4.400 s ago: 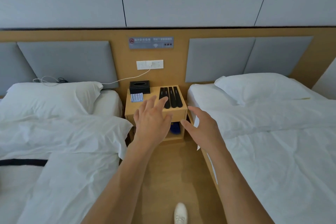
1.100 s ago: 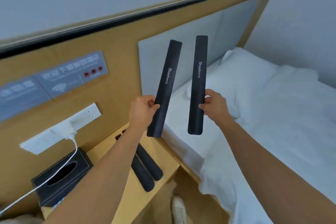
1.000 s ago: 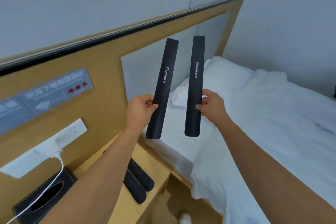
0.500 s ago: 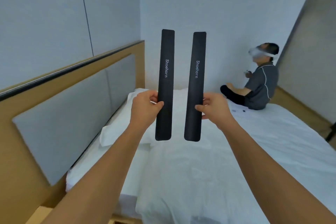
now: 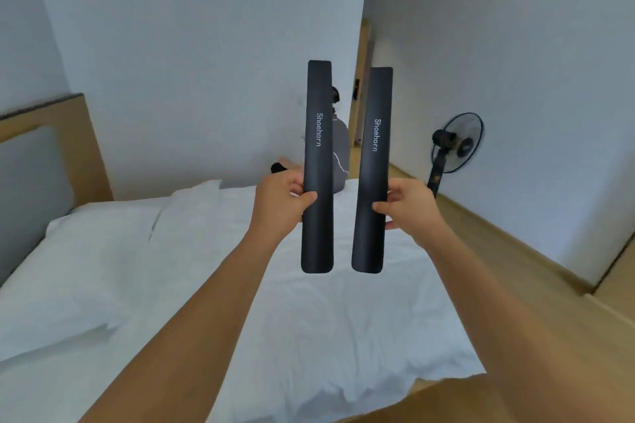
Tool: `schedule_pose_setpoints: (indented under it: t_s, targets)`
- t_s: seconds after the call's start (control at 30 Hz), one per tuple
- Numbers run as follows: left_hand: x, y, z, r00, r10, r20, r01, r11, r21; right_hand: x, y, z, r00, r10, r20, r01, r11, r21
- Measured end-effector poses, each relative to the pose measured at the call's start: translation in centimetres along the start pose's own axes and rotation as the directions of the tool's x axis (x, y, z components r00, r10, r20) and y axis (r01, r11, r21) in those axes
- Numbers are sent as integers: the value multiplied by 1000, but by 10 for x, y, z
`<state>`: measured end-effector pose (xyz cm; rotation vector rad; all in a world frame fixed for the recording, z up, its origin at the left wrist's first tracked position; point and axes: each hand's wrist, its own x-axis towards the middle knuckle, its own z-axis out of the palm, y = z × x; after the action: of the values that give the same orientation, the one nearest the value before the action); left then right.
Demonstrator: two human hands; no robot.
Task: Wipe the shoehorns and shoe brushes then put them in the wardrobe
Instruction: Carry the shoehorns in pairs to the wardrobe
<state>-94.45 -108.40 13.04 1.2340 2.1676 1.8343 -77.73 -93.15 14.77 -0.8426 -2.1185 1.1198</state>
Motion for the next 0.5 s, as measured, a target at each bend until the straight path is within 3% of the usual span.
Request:
schedule_pose_setpoints:
  t_s: [0.23, 0.5]
  targets:
    - [12, 50, 155, 971, 103, 214, -80, 990, -112, -21, 69, -136, 963, 105, -246, -112, 994, -15]
    - [29, 105, 308, 866, 252, 431, -147, 954, -261, -38, 127, -261, 845, 192, -500, -264, 962, -75]
